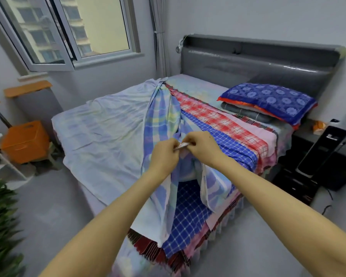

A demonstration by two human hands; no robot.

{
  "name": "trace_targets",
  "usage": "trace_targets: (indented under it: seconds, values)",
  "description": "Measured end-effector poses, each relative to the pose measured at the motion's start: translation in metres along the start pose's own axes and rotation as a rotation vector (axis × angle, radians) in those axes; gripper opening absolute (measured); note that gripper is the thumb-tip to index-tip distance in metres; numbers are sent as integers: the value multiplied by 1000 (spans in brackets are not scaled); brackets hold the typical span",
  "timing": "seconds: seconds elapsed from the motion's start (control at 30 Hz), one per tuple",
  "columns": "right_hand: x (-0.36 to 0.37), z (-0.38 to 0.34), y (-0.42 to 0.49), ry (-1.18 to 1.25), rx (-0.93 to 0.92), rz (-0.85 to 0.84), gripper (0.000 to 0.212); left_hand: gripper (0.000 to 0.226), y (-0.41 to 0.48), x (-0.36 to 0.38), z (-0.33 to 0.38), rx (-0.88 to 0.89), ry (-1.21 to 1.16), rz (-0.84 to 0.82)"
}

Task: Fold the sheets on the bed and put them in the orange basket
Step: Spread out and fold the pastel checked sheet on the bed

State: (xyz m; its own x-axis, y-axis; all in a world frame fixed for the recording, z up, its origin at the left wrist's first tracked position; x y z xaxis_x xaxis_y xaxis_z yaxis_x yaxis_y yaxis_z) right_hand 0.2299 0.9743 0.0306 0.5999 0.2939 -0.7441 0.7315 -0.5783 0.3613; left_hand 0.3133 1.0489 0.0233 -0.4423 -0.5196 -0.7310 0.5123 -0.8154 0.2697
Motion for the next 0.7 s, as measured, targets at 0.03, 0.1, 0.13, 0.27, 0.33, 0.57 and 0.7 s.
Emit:
trace_targets:
  seconds: [0.03, 0.1, 0.13, 0.27, 0.33, 0.57, 0.7]
  values:
    - [-4, 10, -4, 27, 26, 48, 18, 18, 9, 3, 5, 51, 37, -9]
    - [-4, 23, -13, 80, 79, 155, 15, 22, 20, 3, 19, 131, 88, -21]
    - [-4, 33, -16, 87, 122, 226, 13, 20, 26, 5, 27, 152, 79, -26]
    - [-2, 99, -28, -1, 382, 495, 17, 11, 60, 2, 56, 125, 16, 22]
    - [4, 137, -34, 7, 505, 558, 21, 11, 83, -9, 61, 58, -33, 60]
    - [20, 276, -36, 32, 783, 443, 15, 27, 150, -51, 90, -120, -204, 272]
    - [11, 341, -31, 71, 839, 364, 21, 26, 167, -73, 93, -209, -176, 410]
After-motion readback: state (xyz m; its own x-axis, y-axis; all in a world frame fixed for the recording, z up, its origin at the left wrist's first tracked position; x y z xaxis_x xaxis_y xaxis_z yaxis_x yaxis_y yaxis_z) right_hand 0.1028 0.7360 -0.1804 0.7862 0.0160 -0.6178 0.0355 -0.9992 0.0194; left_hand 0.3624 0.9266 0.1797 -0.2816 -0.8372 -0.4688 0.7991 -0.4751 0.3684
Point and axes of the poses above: each hand's wrist, its own y-axis towards the middle knuckle, its own x-axis out of the palm, z = x × y, the point moved 9 cm from there along y, towards the middle knuckle, and after that the axes turned 5 degrees about -x, right-handed, at the moved point
